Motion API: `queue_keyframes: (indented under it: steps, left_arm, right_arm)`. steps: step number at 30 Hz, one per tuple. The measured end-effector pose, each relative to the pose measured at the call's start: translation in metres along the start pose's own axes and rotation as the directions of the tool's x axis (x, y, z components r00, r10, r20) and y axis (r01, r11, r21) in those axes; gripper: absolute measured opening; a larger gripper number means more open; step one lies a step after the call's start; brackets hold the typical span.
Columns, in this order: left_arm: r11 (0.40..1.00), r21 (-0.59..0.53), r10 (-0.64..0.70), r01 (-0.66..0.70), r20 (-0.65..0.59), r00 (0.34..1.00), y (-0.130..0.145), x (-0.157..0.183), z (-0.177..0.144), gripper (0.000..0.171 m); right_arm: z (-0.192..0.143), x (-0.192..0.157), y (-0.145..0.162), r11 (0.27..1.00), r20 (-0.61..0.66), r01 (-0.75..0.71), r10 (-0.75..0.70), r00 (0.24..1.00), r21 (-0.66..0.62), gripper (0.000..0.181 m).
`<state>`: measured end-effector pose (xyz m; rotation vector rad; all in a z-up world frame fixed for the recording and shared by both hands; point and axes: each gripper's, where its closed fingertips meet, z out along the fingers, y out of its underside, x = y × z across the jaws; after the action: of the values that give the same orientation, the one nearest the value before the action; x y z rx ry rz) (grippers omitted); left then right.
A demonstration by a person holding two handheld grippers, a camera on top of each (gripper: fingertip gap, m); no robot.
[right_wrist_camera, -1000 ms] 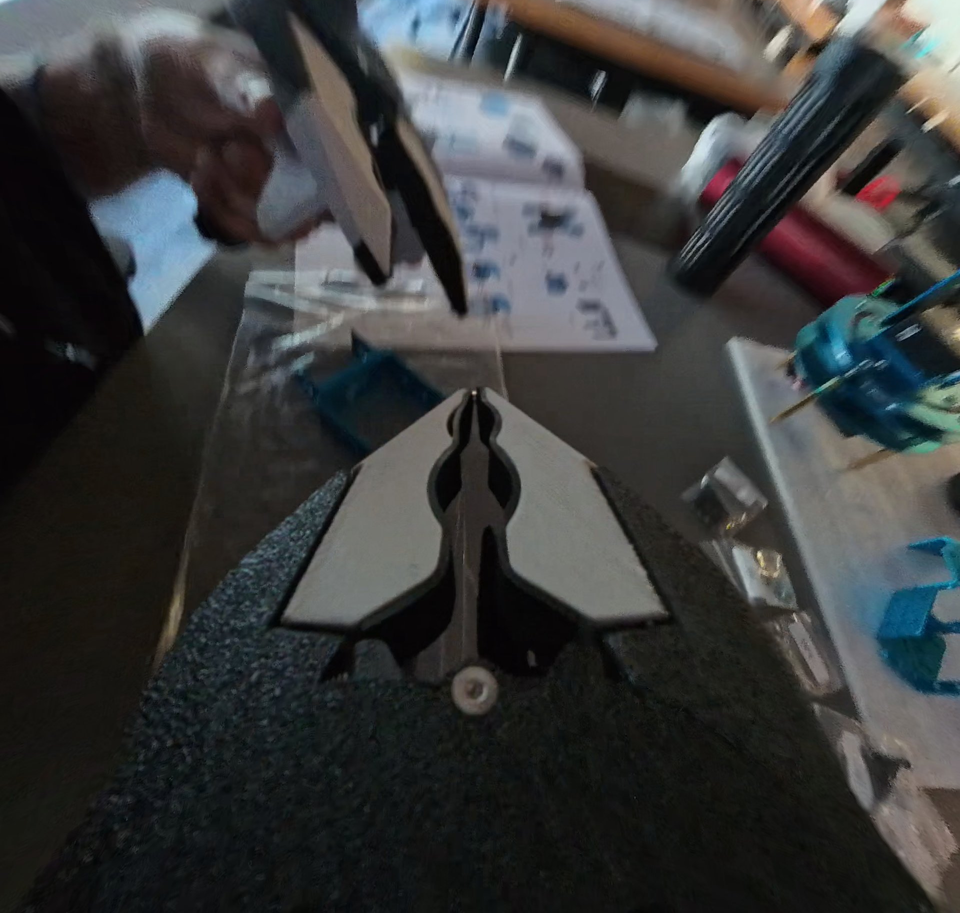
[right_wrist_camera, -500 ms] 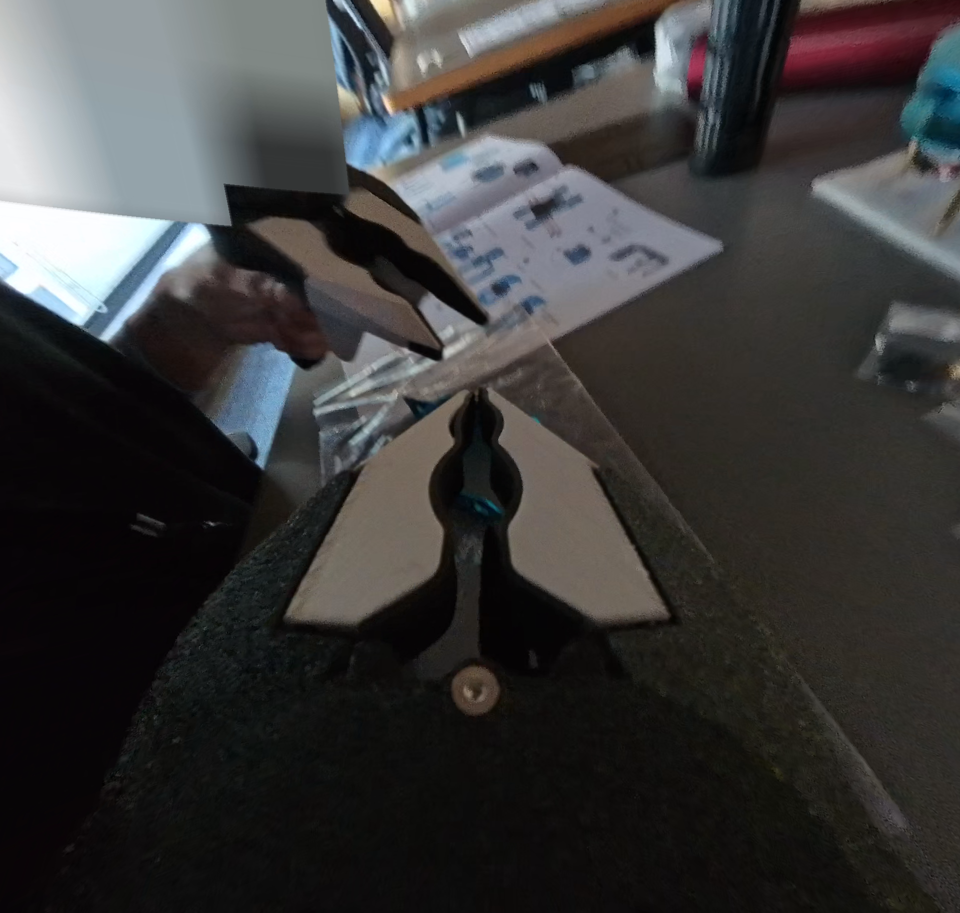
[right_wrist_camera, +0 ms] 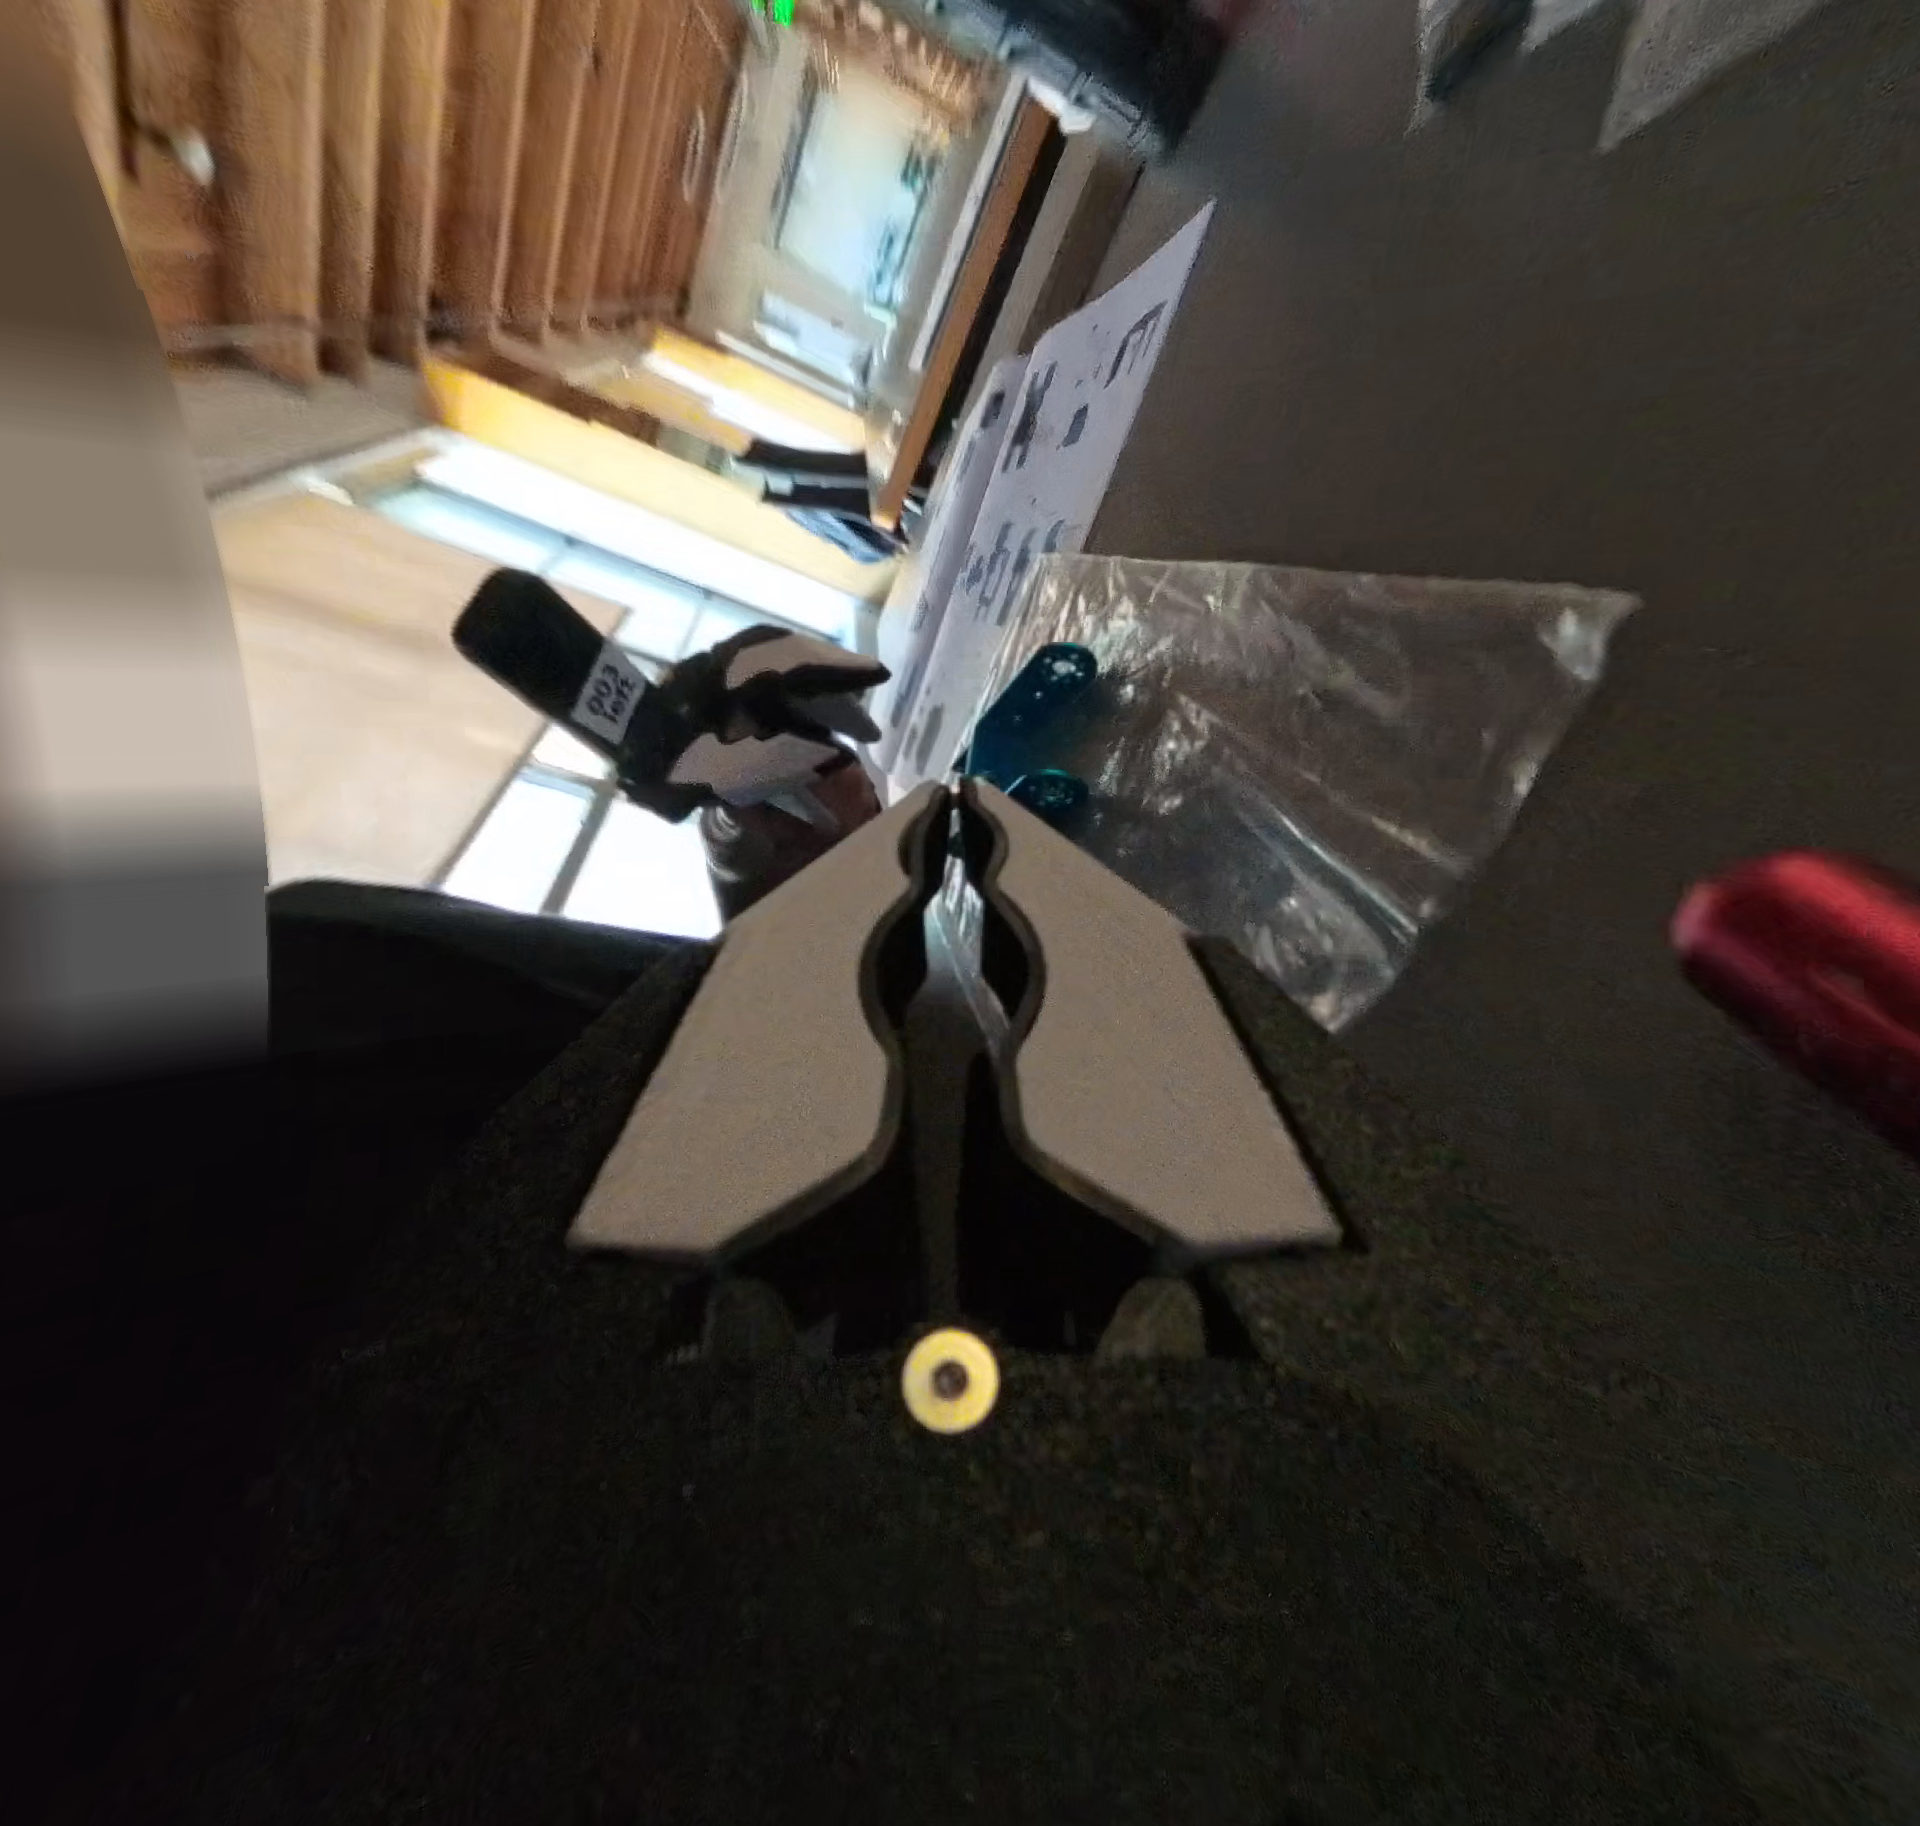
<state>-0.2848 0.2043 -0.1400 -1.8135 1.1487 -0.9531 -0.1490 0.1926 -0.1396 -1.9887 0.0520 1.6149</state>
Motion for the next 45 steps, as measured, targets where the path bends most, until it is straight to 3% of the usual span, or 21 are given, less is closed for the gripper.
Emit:
queue_keyframes:
  steps: [6,17,23,28,39,45]
  left_arm:
    - [0.999,-0.029,0.017,-0.017,-0.01,1.0,0.005,0.002,0.006,0.029]
    - [0.998,-0.056,0.008,-0.005,0.051,0.999,0.02,-0.004,-0.002,0.031]
    - [0.993,-0.11,-0.039,0.05,0.099,0.994,0.046,-0.016,-0.027,0.056]
    - [0.979,-0.199,-0.016,0.052,0.179,0.984,0.074,-0.032,-0.033,0.058]
    - [0.969,-0.226,0.119,-0.095,0.096,0.988,0.065,-0.028,-0.013,0.056]
    - [0.951,-0.25,0.2,-0.181,0.056,0.978,0.063,-0.028,-0.002,0.055]
  right_arm:
    - [-0.007,0.001,-0.002,0.99,0.082,-0.112,0.105,0.991,0.085,0.001]
    - [0.005,-0.003,0.0,0.982,0.129,-0.185,0.179,0.975,0.033,0.043]
    - [0.04,-0.021,0.012,0.99,0.096,-0.061,0.073,0.993,-0.125,0.075]
    - [0.072,-0.039,0.023,0.957,0.115,0.009,0.026,0.993,-0.291,0.092]
    - [0.12,-0.043,0.049,0.846,0.141,0.043,0.039,0.989,-0.532,0.094]
    - [0.127,-0.031,0.06,0.779,0.099,0.099,-0.047,0.994,-0.619,0.093]
